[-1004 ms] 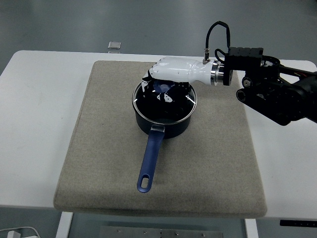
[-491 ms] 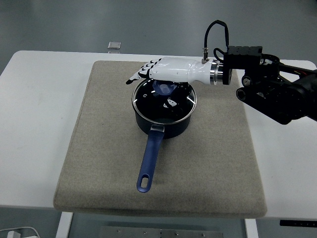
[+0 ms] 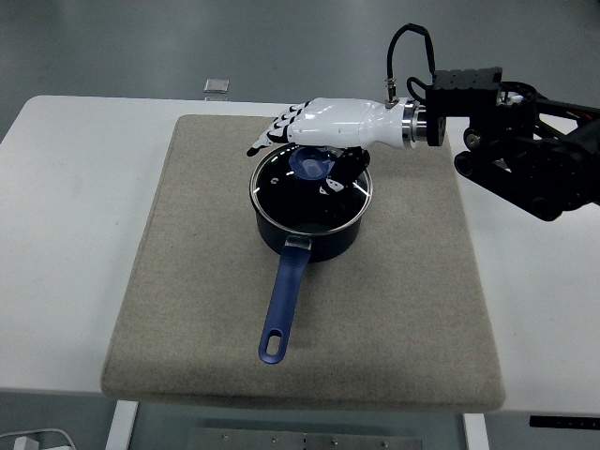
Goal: Lift the pot lid and place it to the right of the pot.
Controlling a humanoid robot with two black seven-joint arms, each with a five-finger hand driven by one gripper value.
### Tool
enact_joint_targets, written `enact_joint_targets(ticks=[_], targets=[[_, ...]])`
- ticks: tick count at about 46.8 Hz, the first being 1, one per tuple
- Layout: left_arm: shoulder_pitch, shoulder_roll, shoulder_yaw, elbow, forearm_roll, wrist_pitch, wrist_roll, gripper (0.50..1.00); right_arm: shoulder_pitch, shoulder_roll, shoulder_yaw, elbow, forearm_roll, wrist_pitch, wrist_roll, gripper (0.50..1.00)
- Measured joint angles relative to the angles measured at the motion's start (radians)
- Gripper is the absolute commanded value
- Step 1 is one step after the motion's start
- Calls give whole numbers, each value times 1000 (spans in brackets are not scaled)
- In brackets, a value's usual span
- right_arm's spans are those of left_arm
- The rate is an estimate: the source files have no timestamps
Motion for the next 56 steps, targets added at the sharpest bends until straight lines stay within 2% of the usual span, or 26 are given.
enact_joint_targets(ticks=[10, 18, 26, 56], targets=[[0, 0, 0, 0, 0, 0, 0, 1000, 0, -4, -11, -2, -12, -4, 0, 897], [0, 0, 0, 0, 0, 0, 0, 1000, -1, -11, -39, -9, -42, -44, 0, 897], [0, 0, 0, 0, 0, 0, 0, 1000, -1, -13, -43, -12, -43, -59, 0, 897], [0, 0, 0, 0, 0, 0, 0, 1000, 41, -57, -52, -9, -40, -51, 0, 897]])
